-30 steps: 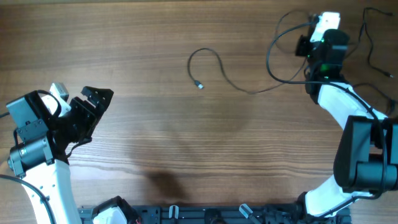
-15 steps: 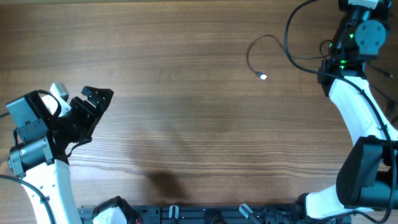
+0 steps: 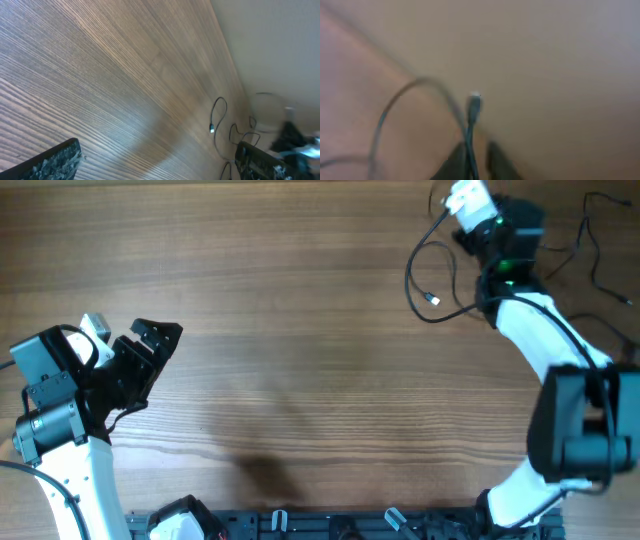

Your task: Untangle cables

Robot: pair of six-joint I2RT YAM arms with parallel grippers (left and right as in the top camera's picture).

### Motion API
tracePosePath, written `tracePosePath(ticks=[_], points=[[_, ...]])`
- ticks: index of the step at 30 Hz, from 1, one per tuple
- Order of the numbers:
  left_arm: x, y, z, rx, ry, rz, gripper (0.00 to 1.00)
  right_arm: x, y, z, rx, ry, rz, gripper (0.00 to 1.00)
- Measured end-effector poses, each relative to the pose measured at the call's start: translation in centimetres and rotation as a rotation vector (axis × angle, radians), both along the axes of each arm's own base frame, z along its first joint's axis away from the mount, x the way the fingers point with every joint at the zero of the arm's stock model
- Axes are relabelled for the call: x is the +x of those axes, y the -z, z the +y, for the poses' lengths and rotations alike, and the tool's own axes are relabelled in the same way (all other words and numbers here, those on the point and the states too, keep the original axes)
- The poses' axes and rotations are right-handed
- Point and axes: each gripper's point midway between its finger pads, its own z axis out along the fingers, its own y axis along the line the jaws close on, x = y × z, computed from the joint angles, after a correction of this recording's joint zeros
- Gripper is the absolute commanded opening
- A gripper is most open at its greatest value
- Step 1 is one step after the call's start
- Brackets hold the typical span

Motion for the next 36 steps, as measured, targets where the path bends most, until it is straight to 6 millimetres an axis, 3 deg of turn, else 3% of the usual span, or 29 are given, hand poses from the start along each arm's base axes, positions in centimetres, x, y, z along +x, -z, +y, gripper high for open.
tracePosePath(ticks=[3, 4, 13, 15, 17, 18, 20, 21, 24, 27, 31, 32, 33, 34, 36], points=[[0.0, 0.0, 0.0, 0.000, 0.000, 0.000, 1.00, -0.5, 5.0, 0.0, 0.007, 0.001, 0.140, 1.00], [0.0, 0.0, 0.0, 0.000, 0.000, 0.000, 1.00, -0.7, 5.6, 0.0, 0.021, 0.007, 0.160, 1.00], [0.0, 0.0, 0.0, 0.000, 0.000, 0.000, 1.00, -1.7, 7.3, 3.0, 0.197, 0.003, 0.247, 1.00], [0.0, 0.0, 0.0, 0.000, 0.000, 0.000, 1.00, -1.7, 7.3, 2.7, 0.249, 0.052, 0.245, 1.00], [0.0, 0.0, 0.0, 0.000, 0.000, 0.000, 1.00, -1.7, 7.3, 0.2, 0.345, 0.216, 0.222, 0.90], [0.0, 0.0, 0.0, 0.000, 0.000, 0.000, 1.00, -1.8, 7.3, -1.5, 0.394, 0.313, 0.207, 0.69], [0.0, 0.0, 0.0, 0.000, 0.000, 0.000, 1.00, -2.9, 8.1, -6.1, 0.492, 0.529, 0.191, 0.56], [0.0, 0.0, 0.0, 0.000, 0.000, 0.000, 1.00, -3.7, 8.8, -8.4, 0.537, 0.623, 0.191, 0.56], [0.0, 0.0, 0.0, 0.000, 0.000, 0.000, 1.00, -5.8, 11.5, -14.2, 0.626, 0.834, 0.196, 0.70], [0.0, 0.0, 0.0, 0.000, 0.000, 0.000, 1.00, -7.3, 14.8, -16.1, 0.652, 0.933, 0.251, 0.64], [0.0, 0.0, 0.0, 0.000, 0.000, 0.000, 1.00, -9.1, 18.0, -15.8, 0.670, 1.022, 0.332, 0.51], [0.0, 0.0, 0.0, 0.000, 0.000, 0.000, 1.00, -9.6, 18.4, -15.8, 0.691, 1.064, 0.334, 0.38], [0.0, 0.0, 0.0, 0.000, 0.000, 0.000, 1.00, -10.1, 18.6, -15.9, 0.713, 1.106, 0.330, 0.12], [0.0, 0.0, 0.0, 0.000, 0.000, 0.000, 1.00, -10.4, 18.6, -15.9, 0.738, 1.134, 0.325, 0.04], [0.0, 0.0, 0.0, 0.000, 0.000, 0.000, 1.00, -10.4, 18.9, -15.7, 0.781, 1.152, 0.324, 0.04]])
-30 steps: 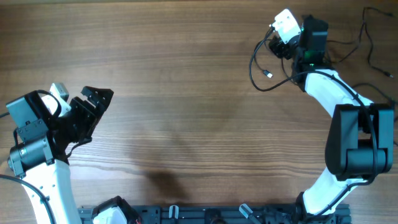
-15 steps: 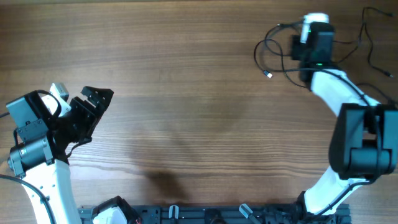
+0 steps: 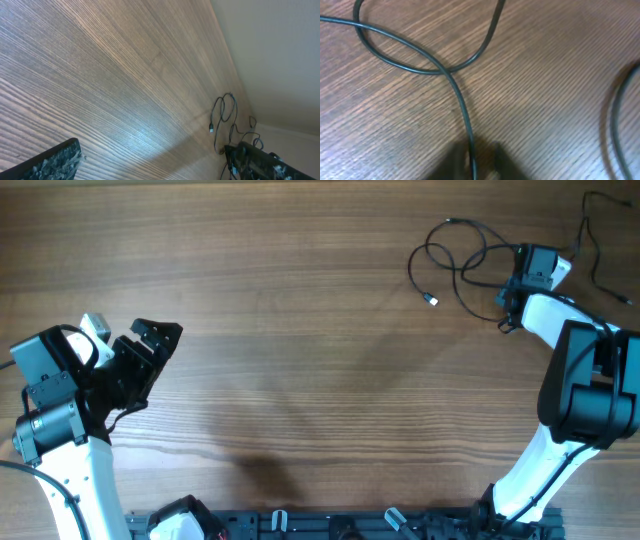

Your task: Untangle cables

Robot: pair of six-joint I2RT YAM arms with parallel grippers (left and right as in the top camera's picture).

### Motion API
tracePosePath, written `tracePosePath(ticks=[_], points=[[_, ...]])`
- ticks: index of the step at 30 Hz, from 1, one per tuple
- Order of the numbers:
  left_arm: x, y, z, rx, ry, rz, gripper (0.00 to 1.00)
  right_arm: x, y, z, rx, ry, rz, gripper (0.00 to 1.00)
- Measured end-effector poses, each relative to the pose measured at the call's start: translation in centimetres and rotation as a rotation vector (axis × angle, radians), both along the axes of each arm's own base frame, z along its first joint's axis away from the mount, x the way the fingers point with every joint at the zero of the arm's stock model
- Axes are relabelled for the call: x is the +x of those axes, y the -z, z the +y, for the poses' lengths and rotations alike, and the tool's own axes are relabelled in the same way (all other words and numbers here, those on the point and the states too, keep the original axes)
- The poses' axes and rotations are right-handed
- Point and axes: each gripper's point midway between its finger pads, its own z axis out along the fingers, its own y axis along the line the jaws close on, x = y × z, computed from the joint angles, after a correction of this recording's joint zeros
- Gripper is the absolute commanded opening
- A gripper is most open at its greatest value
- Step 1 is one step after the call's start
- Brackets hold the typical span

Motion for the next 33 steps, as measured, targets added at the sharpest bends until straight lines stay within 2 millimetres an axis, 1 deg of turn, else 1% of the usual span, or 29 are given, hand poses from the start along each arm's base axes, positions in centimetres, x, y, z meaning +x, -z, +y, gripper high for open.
tracePosePath(ticks=[2, 4, 6, 9, 10, 11, 12, 14, 16, 18, 19, 20, 22, 23, 25, 27, 28, 30, 31, 33], points=[[0.0, 0.0, 0.0, 0.000, 0.000, 0.000, 1.00, 0.4, 0.1, 0.7, 0.054, -0.011, -0.019, 0.04], [0.0, 0.0, 0.0, 0.000, 0.000, 0.000, 1.00, 1.4, 0.1, 1.8, 0.126, -0.065, -0.051, 0.04], [0.0, 0.0, 0.0, 0.000, 0.000, 0.000, 1.00, 2.8, 0.0, 4.0, 0.194, -0.181, -0.086, 0.04], [0.0, 0.0, 0.0, 0.000, 0.000, 0.000, 1.00, 3.7, -0.1, 6.8, 0.228, -0.319, -0.093, 0.04], [0.0, 0.0, 0.0, 0.000, 0.000, 0.000, 1.00, 3.9, -0.1, 7.8, 0.231, -0.365, -0.088, 0.40], [0.0, 0.0, 0.0, 0.000, 0.000, 0.000, 1.00, 4.1, -0.1, 8.7, 0.227, -0.410, -0.085, 0.91], [0.0, 0.0, 0.0, 0.000, 0.000, 0.000, 1.00, 4.3, -0.1, 9.2, 0.224, -0.435, -0.087, 1.00], [0.0, 0.0, 0.0, 0.000, 0.000, 0.000, 1.00, 4.6, -0.4, 10.0, 0.204, -0.479, -0.091, 1.00], [0.0, 0.0, 0.0, 0.000, 0.000, 0.000, 1.00, 4.6, -0.7, 9.6, 0.179, -0.485, -0.085, 1.00], [0.0, 0.0, 0.0, 0.000, 0.000, 0.000, 1.00, 3.1, -1.2, 8.8, 0.180, -0.462, -0.045, 1.00], [0.0, 0.0, 0.0, 0.000, 0.000, 0.000, 1.00, 2.4, -2.0, 8.6, 0.180, -0.453, -0.035, 1.00], [0.0, 0.0, 0.0, 0.001, 0.000, -0.001, 1.00, 1.9, -3.5, 8.4, 0.173, -0.447, -0.045, 1.00], [0.0, 0.0, 0.0, 0.000, 0.000, 0.000, 1.00, 1.5, -10.1, 8.3, 0.134, -0.448, -0.148, 1.00], [0.0, 0.0, 0.0, 0.001, 0.000, -0.001, 1.00, 0.9, -13.4, 8.4, 0.122, -0.448, -0.203, 1.00], [0.0, 0.0, 0.0, 0.000, 0.000, 0.000, 1.00, -1.0, -20.3, 9.0, 0.100, -0.457, -0.326, 1.00], [0.0, 0.0, 0.0, 0.000, 0.000, 0.000, 1.00, -3.8, -25.4, 9.9, 0.101, -0.473, -0.414, 1.00], [0.0, 0.0, 0.0, 0.000, 0.000, 0.001, 1.00, -5.3, -27.5, 10.4, 0.100, -0.485, -0.450, 1.00], [0.0, 0.0, 0.0, 0.001, 0.000, -0.001, 1.00, -8.8, -29.6, 11.3, 0.117, -0.500, -0.462, 1.00], [0.0, 0.0, 0.0, 0.000, 0.000, 0.000, 1.00, -11.0, -30.3, 11.8, 0.128, -0.505, -0.458, 1.00], [0.0, 0.0, 0.0, -0.001, -0.001, 0.000, 1.00, -14.3, -31.0, 12.4, 0.142, -0.509, -0.449, 1.00]])
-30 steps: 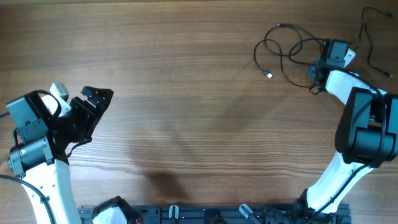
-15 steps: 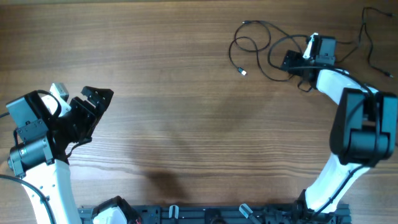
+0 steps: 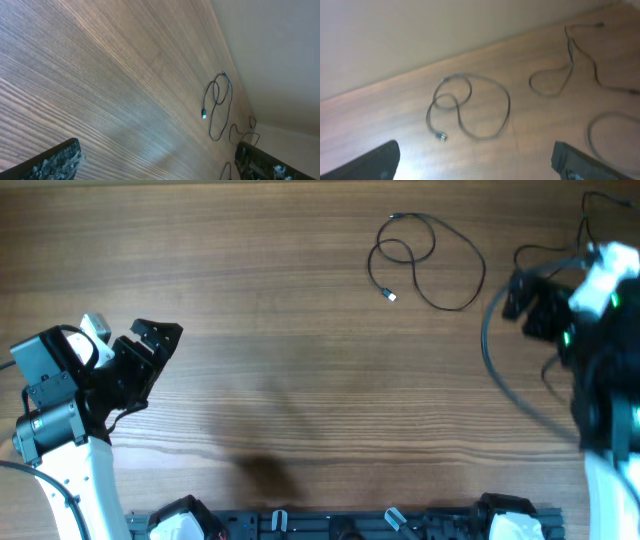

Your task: Untangle cables

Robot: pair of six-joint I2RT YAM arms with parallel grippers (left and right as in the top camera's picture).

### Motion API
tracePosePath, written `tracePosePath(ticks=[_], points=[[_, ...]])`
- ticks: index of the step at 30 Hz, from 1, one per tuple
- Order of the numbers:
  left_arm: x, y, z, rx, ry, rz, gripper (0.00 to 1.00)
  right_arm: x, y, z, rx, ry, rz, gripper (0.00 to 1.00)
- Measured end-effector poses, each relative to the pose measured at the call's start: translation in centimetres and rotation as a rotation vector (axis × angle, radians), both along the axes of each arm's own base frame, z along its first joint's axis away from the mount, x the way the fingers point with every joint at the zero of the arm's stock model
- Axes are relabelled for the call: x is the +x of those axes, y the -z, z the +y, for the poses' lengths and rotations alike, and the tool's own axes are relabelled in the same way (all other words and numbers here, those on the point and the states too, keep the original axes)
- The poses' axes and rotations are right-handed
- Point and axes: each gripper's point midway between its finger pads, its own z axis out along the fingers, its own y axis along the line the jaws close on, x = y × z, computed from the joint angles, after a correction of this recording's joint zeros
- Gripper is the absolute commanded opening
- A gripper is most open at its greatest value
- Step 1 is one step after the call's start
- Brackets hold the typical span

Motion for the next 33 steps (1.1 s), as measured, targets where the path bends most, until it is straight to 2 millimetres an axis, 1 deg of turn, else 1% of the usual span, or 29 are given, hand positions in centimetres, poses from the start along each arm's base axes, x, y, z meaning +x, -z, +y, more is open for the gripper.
tracePosePath(ticks=[2, 4, 5, 7, 9, 10, 12, 14, 16, 17, 18, 19, 20, 22, 25, 27, 29, 33], points=[[0.0, 0.0, 0.0, -0.001, -0.001, 0.001, 1.00, -2.9, -1.3, 0.5, -0.002, -0.006, -0.042, 1.00], [0.0, 0.0, 0.0, -0.002, -0.001, 0.002, 1.00, -6.8, -3.4, 1.4, -0.008, -0.021, -0.145, 1.00], [0.0, 0.0, 0.0, 0.000, -0.001, -0.001, 1.00, -8.4, -3.8, 1.9, -0.006, -0.032, -0.176, 1.00], [0.0, 0.0, 0.0, -0.001, -0.001, 0.000, 1.00, -11.8, -3.8, 2.6, -0.004, -0.045, -0.213, 1.00], [0.0, 0.0, 0.0, -0.001, -0.001, 0.000, 1.00, -14.8, -3.5, 3.1, -0.007, -0.048, -0.241, 1.00], [0.0, 0.0, 0.0, -0.001, -0.001, 0.001, 1.00, -16.0, -3.5, 3.3, -0.010, -0.050, -0.260, 1.00], [0.0, 0.0, 0.0, -0.001, -0.001, 0.000, 1.00, -17.8, -3.3, 3.6, -0.002, -0.046, -0.282, 1.00], [0.0, 0.0, 0.0, -0.001, -0.001, 0.001, 1.00, -19.0, -2.0, 3.8, 0.045, -0.029, -0.244, 1.00], [0.0, 0.0, 0.0, -0.001, -0.001, 0.000, 1.00, -19.7, -0.2, 3.9, 0.111, 0.000, -0.170, 1.00], [0.0, 0.0, 0.0, -0.001, -0.001, 0.000, 1.00, -20.2, 1.4, 4.0, 0.169, 0.032, -0.100, 1.00], [0.0, 0.0, 0.0, -0.001, -0.001, 0.000, 1.00, -20.7, 2.4, 4.1, 0.205, 0.053, -0.057, 1.00], [0.0, 0.0, 0.0, -0.001, -0.001, 0.000, 1.00, -21.3, 3.7, 4.1, 0.279, 0.101, 0.004, 1.00], [0.0, 0.0, 0.0, -0.001, -0.001, 0.000, 1.00, -21.4, 3.9, 4.0, 0.320, 0.140, 0.014, 1.00], [0.0, 0.0, 0.0, -0.001, -0.001, 0.000, 1.00, -21.5, 4.0, 3.8, 0.338, 0.167, 0.013, 1.00], [0.0, 0.0, 0.0, -0.001, -0.001, 0.000, 1.00, -21.4, 4.0, 3.1, 0.340, 0.214, 0.006, 1.00], [0.0, 0.0, 0.0, -0.001, -0.001, 0.001, 1.00, -21.0, 3.7, 2.6, 0.331, 0.235, -0.018, 1.00], [0.0, 0.0, 0.0, -0.001, -0.001, 0.001, 1.00, -19.9, 3.4, 2.2, 0.319, 0.240, -0.053, 1.00], [0.0, 0.0, 0.0, 0.000, -0.001, 0.000, 1.00, -16.3, 3.5, 1.7, 0.259, 0.194, -0.133, 1.00]])
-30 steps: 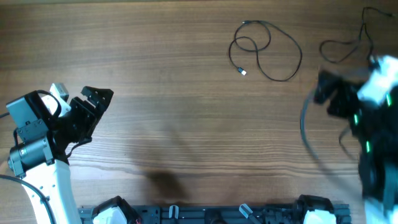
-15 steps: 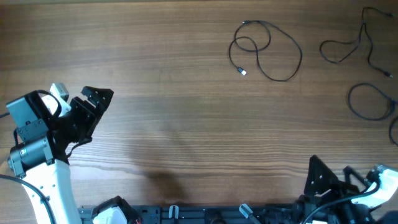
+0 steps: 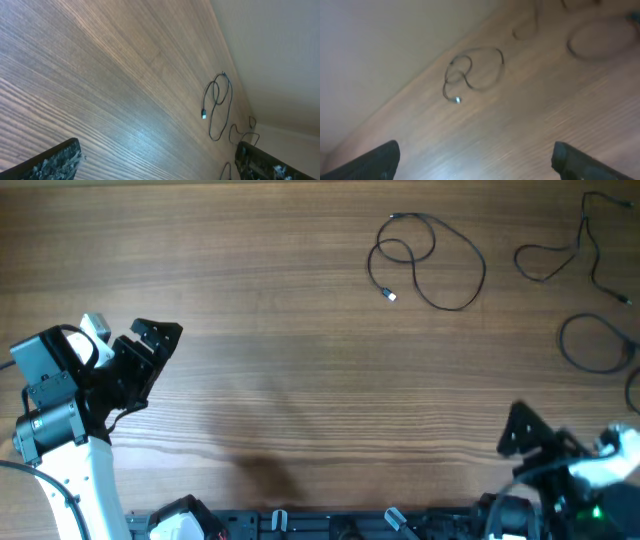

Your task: Untangle cables

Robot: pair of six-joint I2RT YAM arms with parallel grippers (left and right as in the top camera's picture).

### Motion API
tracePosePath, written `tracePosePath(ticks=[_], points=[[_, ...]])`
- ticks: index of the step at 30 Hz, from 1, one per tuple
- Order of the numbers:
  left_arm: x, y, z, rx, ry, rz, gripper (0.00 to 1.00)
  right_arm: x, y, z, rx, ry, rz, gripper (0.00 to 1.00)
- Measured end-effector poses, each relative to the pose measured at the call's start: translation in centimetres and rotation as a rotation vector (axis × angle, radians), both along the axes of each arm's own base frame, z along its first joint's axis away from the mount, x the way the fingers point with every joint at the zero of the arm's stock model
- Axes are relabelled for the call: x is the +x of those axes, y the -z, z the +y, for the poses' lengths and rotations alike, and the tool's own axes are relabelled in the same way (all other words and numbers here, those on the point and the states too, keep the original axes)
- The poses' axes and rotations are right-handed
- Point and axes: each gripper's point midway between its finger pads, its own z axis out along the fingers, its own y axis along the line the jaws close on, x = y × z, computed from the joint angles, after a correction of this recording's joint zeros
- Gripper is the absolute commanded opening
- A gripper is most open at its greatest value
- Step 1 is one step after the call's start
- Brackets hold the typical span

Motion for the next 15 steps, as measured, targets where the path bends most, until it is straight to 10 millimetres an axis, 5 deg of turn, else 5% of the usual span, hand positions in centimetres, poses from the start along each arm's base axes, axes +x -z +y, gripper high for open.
tracePosePath(ticks=[5, 11, 15], points=[[0.0, 0.0, 0.0, -0.001, 0.000, 0.001, 1.00, 3.9, -0.1, -0.1, -0.104, -0.057, -0.160, 1.00], [0.0, 0.0, 0.0, -0.001, 0.000, 0.001, 1.00, 5.7, -0.9, -0.2, -0.188, -0.061, -0.429, 1.00], [0.0, 0.0, 0.0, -0.001, 0.000, 0.001, 1.00, 7.5, 2.0, -0.6, -0.191, -0.056, -0.466, 1.00]])
